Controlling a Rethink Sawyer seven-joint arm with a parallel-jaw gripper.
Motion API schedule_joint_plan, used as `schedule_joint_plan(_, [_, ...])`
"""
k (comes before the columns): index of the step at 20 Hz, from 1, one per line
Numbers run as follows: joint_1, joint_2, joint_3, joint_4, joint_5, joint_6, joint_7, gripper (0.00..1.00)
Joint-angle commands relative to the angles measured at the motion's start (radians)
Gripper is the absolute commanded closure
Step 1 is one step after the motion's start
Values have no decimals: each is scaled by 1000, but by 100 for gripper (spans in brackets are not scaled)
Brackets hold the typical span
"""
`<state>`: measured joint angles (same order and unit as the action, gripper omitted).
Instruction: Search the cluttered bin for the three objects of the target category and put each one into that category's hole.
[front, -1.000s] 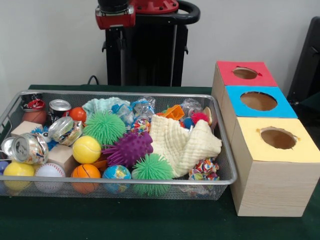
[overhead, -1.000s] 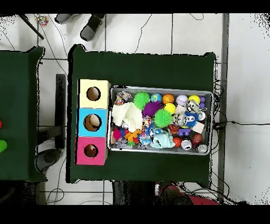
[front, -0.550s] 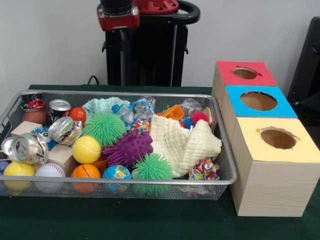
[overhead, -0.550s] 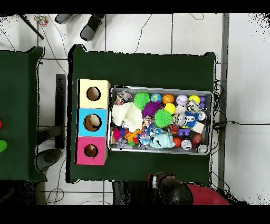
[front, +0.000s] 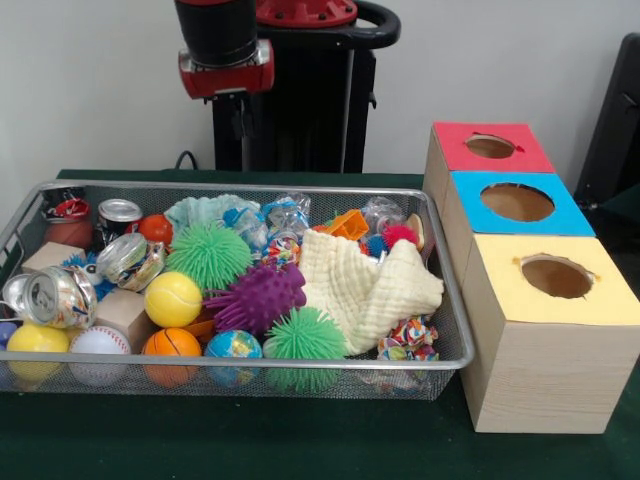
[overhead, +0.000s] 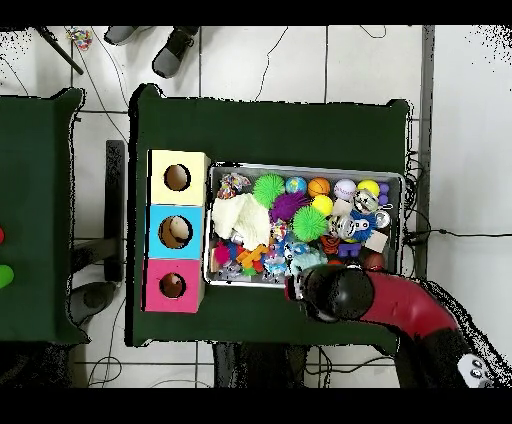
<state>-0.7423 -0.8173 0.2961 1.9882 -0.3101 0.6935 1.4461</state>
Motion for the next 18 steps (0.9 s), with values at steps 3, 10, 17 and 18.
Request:
schedule_joint_plan(3, [42, 145, 109, -436, 59, 212, -25, 100])
schedule_joint_plan(10, [74, 195, 123, -577, 87, 288, -9, 100])
schedule_joint_plan(17, [68, 209, 124, -620, 83, 284, -25, 100])
schedule_joint_plan(18, [66, 210, 125, -623, 80, 284, -34, 100])
